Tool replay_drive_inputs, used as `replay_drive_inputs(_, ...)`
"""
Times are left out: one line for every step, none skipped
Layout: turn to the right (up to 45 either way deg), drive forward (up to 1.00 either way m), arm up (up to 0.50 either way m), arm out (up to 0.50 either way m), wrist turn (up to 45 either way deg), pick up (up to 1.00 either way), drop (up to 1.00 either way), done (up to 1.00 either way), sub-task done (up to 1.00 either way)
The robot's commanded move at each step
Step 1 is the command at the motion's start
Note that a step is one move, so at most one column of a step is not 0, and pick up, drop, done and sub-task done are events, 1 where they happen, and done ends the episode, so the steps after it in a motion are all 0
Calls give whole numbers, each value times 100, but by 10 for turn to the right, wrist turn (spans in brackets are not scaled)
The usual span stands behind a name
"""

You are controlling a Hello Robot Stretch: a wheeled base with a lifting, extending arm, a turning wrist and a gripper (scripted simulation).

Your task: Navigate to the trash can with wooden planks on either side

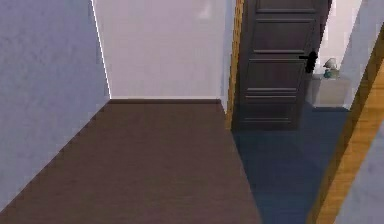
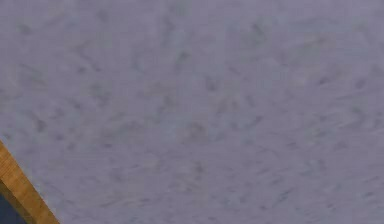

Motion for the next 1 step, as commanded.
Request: replay_drive_inputs(-30,0,0,0,0,0,0,0,0)
